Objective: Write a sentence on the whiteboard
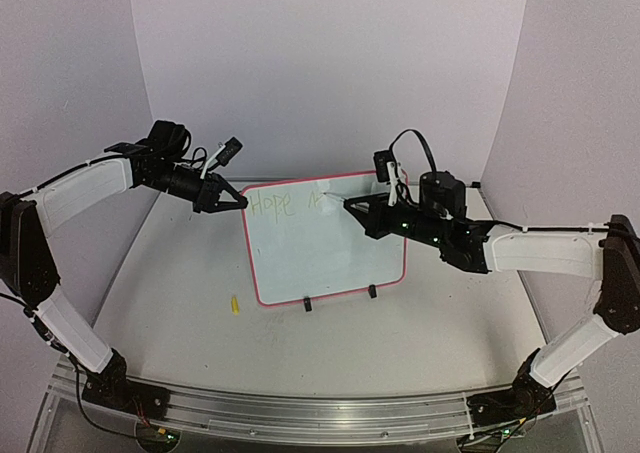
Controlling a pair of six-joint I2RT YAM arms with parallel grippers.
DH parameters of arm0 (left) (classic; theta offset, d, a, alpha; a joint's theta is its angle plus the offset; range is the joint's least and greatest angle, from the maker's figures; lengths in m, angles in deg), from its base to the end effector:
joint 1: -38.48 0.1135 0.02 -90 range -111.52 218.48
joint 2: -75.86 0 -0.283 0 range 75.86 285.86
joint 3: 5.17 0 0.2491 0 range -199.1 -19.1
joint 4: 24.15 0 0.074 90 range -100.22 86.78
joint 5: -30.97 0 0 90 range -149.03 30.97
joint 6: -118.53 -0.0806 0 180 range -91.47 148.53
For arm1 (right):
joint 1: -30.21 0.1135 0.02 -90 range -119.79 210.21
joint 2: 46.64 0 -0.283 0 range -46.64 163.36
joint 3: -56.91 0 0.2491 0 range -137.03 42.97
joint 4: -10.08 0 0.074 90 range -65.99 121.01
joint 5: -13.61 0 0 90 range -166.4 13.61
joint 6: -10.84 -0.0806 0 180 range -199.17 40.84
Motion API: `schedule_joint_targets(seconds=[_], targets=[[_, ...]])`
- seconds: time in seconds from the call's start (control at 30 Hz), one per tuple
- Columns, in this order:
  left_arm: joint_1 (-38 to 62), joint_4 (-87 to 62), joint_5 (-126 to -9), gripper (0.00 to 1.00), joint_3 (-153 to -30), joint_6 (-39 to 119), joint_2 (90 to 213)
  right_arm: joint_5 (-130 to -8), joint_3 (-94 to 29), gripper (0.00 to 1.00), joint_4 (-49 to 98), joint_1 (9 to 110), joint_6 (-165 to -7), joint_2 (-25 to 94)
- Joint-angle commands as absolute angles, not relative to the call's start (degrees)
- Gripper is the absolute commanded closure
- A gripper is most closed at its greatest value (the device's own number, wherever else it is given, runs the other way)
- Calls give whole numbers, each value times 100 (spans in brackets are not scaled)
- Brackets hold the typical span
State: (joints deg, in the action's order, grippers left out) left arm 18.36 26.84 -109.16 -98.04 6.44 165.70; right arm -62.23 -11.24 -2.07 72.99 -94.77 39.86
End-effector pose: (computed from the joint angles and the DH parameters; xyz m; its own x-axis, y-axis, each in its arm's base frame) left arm 0.3093 -0.1792 0.3163 -0.3818 0.3966 -0.8349 0.9137 0.2979 -0.2763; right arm 0.2732 0.2796 0.3011 -0.3016 0.0764 -0.9504 -0.7848 0.5461 0.2930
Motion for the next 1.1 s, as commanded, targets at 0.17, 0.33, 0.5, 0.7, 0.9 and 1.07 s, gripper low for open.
schedule_joint_targets(seconds=[0.17,0.33,0.5,0.7,0.9,1.07], targets=[[1694,2846,-10768,100,-9849,502,16610,-6160,-1491,100,-362,7241,-9332,4153],[1693,2847,-10769,100,-9847,503,16606,-6088,-1528,100,-362,7241,-9372,4282],[1694,2846,-10767,100,-9847,497,16606,-6114,-1413,100,-355,7242,-9422,4285],[1694,2846,-10767,100,-9847,505,16608,-6126,-1188,100,-357,7245,-9552,4249],[1693,2852,-10776,100,-9847,505,16605,-6136,-1014,100,-350,7243,-9652,4273],[1694,2853,-10765,100,-9847,499,16605,-6244,-933,100,-349,7242,-9648,4184]])
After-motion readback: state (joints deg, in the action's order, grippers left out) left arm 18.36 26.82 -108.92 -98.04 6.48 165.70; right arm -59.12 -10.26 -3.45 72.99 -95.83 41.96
